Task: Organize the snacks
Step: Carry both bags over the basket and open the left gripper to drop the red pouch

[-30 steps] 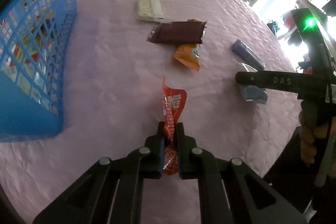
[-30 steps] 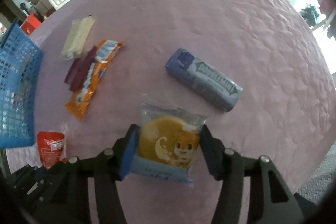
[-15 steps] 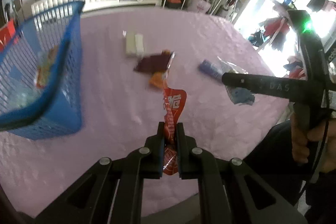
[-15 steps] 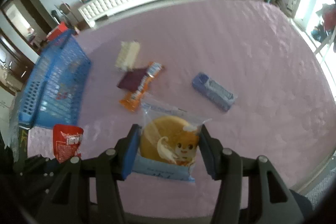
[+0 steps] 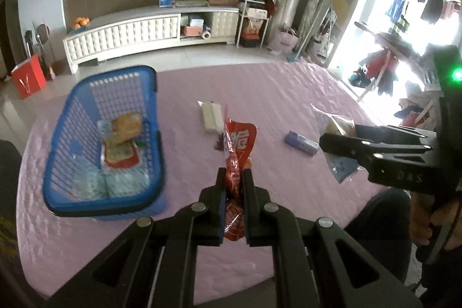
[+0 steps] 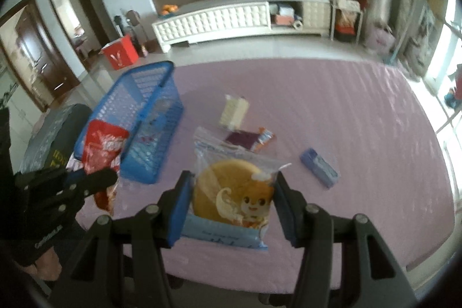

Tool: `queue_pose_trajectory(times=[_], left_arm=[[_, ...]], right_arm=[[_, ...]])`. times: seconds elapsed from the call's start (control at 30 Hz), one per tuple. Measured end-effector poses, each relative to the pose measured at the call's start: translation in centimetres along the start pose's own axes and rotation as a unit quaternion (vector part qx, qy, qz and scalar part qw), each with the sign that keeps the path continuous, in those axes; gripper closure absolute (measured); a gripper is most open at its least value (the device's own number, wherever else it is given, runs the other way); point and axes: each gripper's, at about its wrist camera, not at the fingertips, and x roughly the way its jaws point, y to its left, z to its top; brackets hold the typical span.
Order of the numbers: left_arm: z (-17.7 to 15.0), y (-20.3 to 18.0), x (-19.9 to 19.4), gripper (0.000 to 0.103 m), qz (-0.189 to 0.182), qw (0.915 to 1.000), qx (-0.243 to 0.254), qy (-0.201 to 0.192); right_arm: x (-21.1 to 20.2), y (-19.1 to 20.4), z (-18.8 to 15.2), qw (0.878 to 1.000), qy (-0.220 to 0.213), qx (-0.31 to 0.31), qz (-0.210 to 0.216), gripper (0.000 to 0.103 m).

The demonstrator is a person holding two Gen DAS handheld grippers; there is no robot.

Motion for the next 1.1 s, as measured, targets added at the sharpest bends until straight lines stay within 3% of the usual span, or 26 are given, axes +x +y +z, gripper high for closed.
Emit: queue_pose_trajectory(times=[0.3, 0.63, 0.97, 1.1], left_arm=[[1.5, 3.8, -1.8, 0.095, 0.02, 0.9995, -0.016, -0.017], [1.7, 9.9, -1.4, 0.095, 0.038, 0.9977, -0.056, -0.011], [2.6, 13.8, 2.6, 0.093, 0.025, 0.9955, -0.088, 0.024], [2.9, 13.8, 4.8, 0.093, 0.01, 0.9955, -0.086, 0.038]], right_arm=[[0.6, 5.5, 2.1, 0.998, -0.015, -0.062, 0.015, 0.044], [4.7, 10.4, 4.6, 0.994, -0.008, -0.105, 0.028, 0.044], [8.0, 11.5, 6.1, 0.993, 0.012, -0.111, 0.04, 0.044], [8.4, 11.3, 6.4, 0.992, 0.004, -0.127, 0.012, 0.044]])
